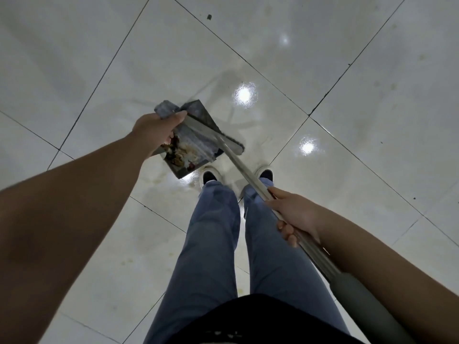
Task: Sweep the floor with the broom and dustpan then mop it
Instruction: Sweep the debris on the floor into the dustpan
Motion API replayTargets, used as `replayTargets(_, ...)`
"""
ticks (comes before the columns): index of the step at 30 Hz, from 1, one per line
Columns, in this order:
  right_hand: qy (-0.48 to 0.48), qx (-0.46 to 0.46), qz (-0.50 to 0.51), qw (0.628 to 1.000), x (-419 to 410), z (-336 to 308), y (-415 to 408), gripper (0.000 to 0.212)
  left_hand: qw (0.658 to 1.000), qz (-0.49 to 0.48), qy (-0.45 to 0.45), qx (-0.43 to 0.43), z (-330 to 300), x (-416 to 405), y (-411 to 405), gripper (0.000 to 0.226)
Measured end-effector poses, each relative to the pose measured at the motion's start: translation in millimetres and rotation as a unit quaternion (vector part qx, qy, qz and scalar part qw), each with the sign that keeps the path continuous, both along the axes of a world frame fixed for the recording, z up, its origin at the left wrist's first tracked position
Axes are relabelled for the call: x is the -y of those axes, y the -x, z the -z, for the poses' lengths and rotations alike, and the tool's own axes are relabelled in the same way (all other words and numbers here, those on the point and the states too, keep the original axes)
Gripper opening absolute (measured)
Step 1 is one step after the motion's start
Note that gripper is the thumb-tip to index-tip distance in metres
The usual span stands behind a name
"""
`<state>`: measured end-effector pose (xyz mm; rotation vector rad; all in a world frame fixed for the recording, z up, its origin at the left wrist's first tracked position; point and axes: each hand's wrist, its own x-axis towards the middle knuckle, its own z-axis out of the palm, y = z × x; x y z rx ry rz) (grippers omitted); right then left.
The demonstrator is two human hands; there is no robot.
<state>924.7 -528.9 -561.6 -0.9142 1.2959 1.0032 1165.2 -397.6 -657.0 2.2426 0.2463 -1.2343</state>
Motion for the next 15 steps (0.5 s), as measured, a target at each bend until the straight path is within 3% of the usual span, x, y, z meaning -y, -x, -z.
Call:
replayTargets(6,0.079,-0.004,0.017,0.997,28,-38,22,0.036,0.998,0.030,0.015,-0.048,-20,-23,13,0.033)
replayTargets(11,0.123,-0.034,0.015,0.992,71,-37,30,0.045,0.996,0.086,-0.022,0.007,-40,-26,42,0.035)
replayTargets(15,0.130,-0.019,-0.053,0.990,110,-29,31,0.037,0.999,-0.002,-0.043,0.009,-51,-33,68,0.042)
